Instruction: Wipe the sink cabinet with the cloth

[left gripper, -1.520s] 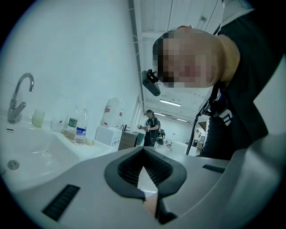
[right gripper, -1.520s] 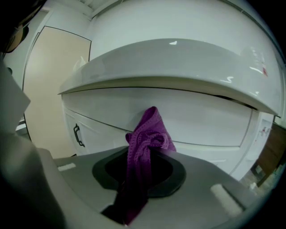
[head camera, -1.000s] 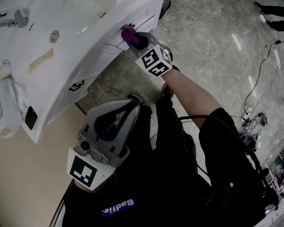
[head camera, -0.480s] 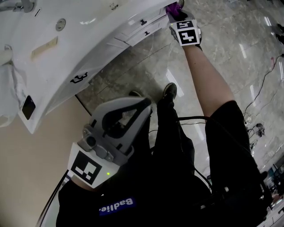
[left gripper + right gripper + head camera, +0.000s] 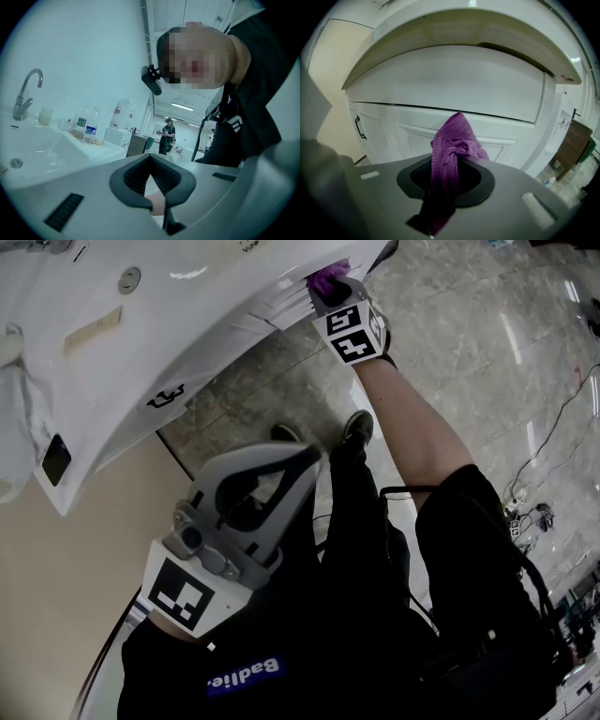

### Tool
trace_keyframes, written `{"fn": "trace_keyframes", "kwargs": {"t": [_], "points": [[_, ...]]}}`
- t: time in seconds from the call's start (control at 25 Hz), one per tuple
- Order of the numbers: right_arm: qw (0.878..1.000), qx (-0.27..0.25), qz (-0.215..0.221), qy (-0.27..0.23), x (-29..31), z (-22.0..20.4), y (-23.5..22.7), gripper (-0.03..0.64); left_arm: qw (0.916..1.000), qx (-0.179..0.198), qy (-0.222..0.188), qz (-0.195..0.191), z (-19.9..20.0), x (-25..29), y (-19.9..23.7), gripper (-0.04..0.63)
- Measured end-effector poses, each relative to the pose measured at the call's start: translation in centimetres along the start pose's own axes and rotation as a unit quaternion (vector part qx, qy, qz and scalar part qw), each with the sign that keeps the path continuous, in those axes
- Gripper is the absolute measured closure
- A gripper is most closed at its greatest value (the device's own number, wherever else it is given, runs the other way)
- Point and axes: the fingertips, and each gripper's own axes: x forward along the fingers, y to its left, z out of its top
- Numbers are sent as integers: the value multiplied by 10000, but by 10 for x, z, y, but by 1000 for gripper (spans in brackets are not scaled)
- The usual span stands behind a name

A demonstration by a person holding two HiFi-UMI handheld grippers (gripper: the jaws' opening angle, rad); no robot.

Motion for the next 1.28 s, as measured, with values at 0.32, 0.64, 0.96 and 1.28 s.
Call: {"fn": "trace_keyframes", "kwargs": {"t": [0.32,0.64,0.96,1.28], "points": [[9996,-44,155,-232,0,15,44,531,9999,-74,151,-1,-9,-4,1,606],[9944,-366,956,-246,3,20,115,531,9997,-28,225,-40,-5,-3,-3,606],[9865,-780,1380,-405,-29,-2,95,531,9998,-35,123,-132,-1,9,-7,606],[9996,239,-140,2,-26,-57,-69,531,9998,-59,135,-167,-4,18,-7,606]]}}
